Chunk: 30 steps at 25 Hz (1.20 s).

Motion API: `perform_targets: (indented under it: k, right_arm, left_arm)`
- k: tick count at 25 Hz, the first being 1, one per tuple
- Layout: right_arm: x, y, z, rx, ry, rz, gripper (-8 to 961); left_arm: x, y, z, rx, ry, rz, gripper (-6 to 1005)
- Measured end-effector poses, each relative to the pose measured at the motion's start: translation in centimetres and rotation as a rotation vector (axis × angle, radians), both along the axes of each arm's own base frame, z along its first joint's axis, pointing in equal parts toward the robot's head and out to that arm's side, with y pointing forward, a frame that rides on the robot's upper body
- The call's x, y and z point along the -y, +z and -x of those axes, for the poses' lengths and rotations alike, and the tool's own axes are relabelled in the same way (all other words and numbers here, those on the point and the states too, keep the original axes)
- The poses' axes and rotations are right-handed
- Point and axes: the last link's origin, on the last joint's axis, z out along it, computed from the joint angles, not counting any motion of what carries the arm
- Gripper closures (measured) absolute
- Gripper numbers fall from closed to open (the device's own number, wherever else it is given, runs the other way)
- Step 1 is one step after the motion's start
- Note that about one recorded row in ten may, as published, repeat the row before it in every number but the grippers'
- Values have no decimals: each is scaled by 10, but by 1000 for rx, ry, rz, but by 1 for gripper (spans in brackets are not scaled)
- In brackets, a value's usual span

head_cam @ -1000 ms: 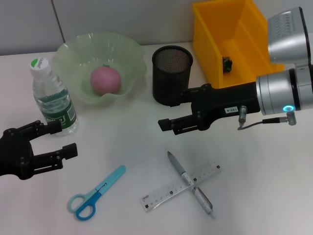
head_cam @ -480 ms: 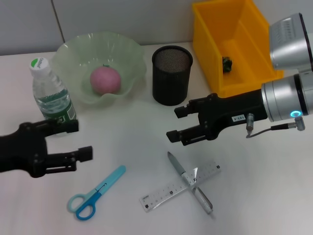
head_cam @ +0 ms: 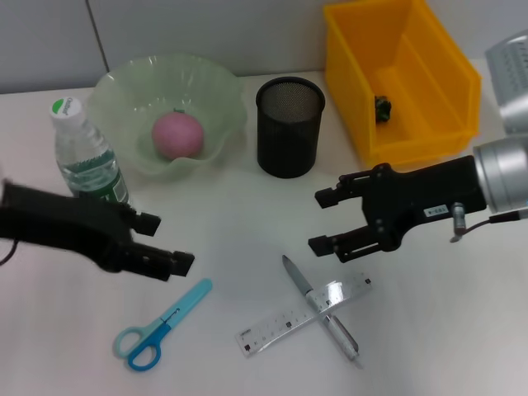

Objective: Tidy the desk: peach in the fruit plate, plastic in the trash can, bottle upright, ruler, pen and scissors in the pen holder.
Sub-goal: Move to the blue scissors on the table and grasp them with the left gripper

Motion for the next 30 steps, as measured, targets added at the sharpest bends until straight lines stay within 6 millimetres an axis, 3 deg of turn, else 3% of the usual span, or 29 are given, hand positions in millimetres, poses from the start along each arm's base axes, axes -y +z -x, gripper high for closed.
perform_targets:
  k: [6,11,12,15,30]
  right_arm:
    - [5,8,-6,37,21,-6,174]
    - [4,15,-9,44,28,-26,174]
    - [4,16,-10,44,31,-31,174]
    - [3,19,-12,47,37,-45,174]
    - [-2,21,-15,76,39,-53,173]
  left_arm:
    - [-8,-28,-33,-251,43,73,149]
    - [-13,-49,-46,-412,45,85,150]
    - [-14,-51,-47,-427,50,90,150]
    - [-19,-61,-49,-467,85,111,280]
    - [-31,-75,-44,-556,92,95,275]
